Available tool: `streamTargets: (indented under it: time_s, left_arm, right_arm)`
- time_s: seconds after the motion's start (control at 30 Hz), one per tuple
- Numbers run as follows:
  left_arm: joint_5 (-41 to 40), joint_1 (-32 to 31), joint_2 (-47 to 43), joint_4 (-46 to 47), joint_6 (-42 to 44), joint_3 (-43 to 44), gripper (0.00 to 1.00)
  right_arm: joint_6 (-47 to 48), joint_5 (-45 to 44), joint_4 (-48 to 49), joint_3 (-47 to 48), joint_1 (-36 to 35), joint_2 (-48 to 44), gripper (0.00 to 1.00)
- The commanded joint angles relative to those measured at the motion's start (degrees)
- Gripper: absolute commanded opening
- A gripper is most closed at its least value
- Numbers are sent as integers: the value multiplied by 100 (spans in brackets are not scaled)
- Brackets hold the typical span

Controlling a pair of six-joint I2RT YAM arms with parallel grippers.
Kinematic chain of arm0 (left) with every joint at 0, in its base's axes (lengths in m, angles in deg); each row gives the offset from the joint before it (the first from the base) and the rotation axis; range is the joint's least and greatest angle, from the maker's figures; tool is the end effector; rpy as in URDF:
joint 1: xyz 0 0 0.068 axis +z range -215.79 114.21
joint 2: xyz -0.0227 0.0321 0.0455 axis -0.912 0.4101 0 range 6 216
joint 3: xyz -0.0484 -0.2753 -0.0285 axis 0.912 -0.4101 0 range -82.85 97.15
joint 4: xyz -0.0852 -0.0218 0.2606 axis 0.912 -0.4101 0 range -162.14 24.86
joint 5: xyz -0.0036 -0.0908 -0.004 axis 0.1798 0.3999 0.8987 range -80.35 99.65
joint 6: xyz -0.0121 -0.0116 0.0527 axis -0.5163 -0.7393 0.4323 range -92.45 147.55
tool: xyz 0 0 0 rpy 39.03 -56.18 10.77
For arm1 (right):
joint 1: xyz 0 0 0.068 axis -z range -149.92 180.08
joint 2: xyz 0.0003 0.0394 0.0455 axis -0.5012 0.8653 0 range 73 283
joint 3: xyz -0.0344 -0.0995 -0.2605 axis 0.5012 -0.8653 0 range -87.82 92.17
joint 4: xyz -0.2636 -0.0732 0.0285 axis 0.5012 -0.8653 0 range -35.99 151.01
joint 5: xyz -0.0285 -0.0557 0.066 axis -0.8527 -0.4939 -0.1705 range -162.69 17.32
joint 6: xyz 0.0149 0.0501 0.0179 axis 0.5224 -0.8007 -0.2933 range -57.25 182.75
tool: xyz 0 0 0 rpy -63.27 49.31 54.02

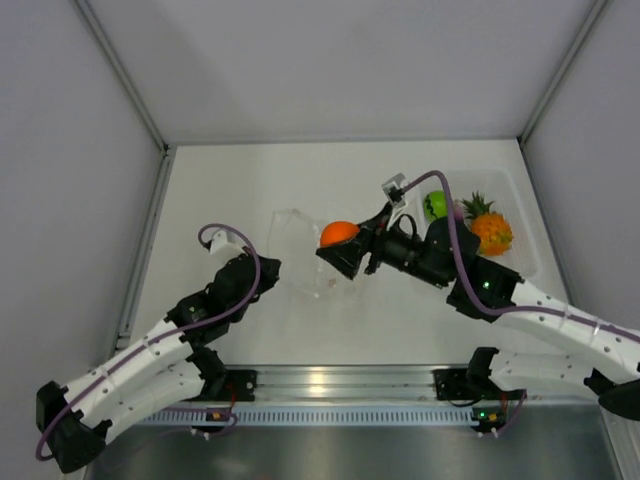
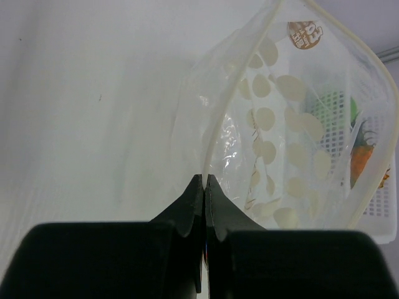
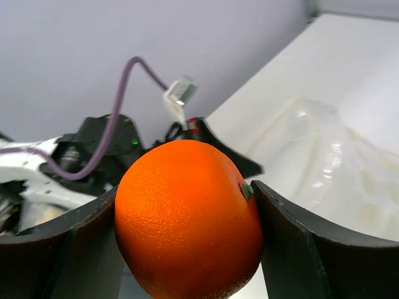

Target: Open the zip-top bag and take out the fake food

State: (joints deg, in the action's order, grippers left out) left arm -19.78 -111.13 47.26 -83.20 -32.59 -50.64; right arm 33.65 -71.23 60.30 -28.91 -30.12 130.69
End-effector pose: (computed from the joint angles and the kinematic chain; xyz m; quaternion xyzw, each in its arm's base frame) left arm 0.1367 -0.1122 0.2630 -0.2377 0.8012 -0.2704 0.4779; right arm 0.1205 0.2123 0.4104 -0.1974 0.6757 0.5055 0.4990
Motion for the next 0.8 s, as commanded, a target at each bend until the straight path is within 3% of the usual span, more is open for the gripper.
streamTargets:
  time_s: [0.0, 0.03, 0.1, 0.23, 0.43, 0.53, 0.67, 0.77]
  left_arm:
    - [-151, 17, -4, -13, 186, 172, 0]
    - [-151, 17, 5, -56, 213, 233, 0]
    - [-133, 25, -3, -118, 301, 295, 0]
    - [-151, 25, -65, -285, 433, 462, 0]
    - [-124, 25, -56, -470, 600, 629, 0]
    - [-37, 25, -56, -514, 679, 699, 0]
    - [-28, 17, -100, -645, 863, 796, 0]
    - [-220, 25, -22, -908, 1030, 1032, 0]
  right_arm:
    - [659, -1636, -1631, 313, 70, -284, 48]
    - [686, -2249, -2269, 383, 227, -302, 49]
    - [739, -2491, -2704, 463, 622, -398, 50]
    - [871, -2011, -3128, 112, 2875, -557, 51]
    - [1249, -1220, -2707, -512, 4874, 215, 61]
    - [1196, -849, -2557, -531, 5386, 865, 60]
    - [1135, -804, -2180, -600, 5388, 1218, 68]
    - [1152, -1068, -2311, -531, 5388, 1473, 99]
